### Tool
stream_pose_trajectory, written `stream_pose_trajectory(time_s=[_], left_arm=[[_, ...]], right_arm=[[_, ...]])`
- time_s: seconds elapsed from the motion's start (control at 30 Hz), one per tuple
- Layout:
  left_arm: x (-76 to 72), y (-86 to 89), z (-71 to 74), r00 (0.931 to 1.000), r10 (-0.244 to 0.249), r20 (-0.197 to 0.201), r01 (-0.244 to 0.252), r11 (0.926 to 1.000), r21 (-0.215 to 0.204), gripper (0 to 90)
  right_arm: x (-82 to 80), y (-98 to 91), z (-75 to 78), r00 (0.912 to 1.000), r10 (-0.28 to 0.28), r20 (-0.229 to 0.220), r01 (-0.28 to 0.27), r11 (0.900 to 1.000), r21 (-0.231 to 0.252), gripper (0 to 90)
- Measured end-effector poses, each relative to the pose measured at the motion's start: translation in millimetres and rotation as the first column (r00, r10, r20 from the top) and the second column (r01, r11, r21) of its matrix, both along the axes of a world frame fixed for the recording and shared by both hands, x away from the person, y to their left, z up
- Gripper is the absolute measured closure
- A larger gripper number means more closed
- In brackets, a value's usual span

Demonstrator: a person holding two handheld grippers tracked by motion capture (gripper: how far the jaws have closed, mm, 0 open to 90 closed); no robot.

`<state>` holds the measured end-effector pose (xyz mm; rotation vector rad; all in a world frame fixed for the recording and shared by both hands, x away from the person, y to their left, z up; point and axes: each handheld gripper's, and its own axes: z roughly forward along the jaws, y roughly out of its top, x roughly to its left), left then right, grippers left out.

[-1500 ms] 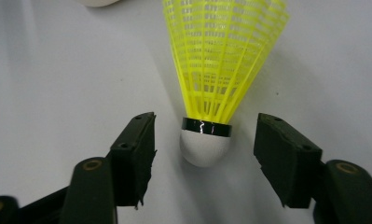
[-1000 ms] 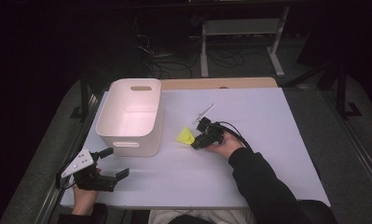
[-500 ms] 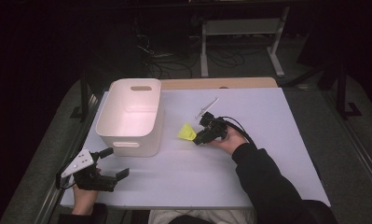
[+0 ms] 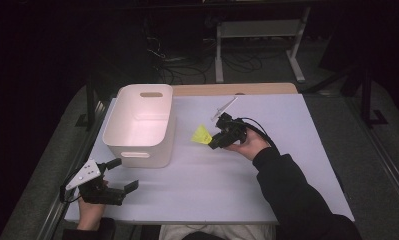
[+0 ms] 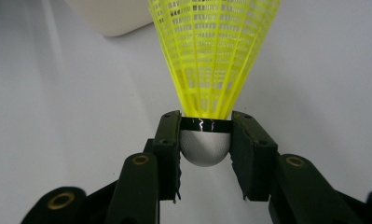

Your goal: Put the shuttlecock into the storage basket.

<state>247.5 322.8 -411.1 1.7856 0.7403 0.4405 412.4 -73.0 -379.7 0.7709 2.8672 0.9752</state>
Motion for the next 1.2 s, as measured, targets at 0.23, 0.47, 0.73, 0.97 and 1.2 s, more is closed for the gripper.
stream_pose_trajectory(time_s=[0.23,0.47,0.73,0.97,1.2], left_arm=[[0.0,0.0,0.0,1.0000,0.002,0.000,-0.002,1.0000,0.000,0.0],[-0.2,0.1,-0.1,1.0000,0.003,-0.001,-0.003,1.0000,0.001,0.0],[-0.1,-0.1,-0.2,1.0000,0.002,-0.001,-0.002,1.0000,0.000,0.0],[0.1,-0.2,-0.2,1.0000,0.003,-0.002,-0.003,1.0000,0.001,0.0],[0.0,-0.2,-0.3,1.0000,0.003,-0.002,-0.003,1.0000,0.002,0.0]], right_arm=[[-0.3,-0.6,10.2,0.9998,0.011,0.014,-0.011,0.9999,0.004,62.8],[-2.2,-0.5,23.2,0.9993,0.016,0.035,-0.017,0.9998,0.012,62.8],[-3.1,1.9,34.5,0.9984,0.025,0.051,-0.027,0.9992,0.028,62.8],[-2.2,2.7,43.3,0.9975,0.029,0.065,-0.031,0.9989,0.035,62.9],[-3.2,3.4,55.3,0.9961,0.035,0.081,-0.038,0.9987,0.033,62.9]])
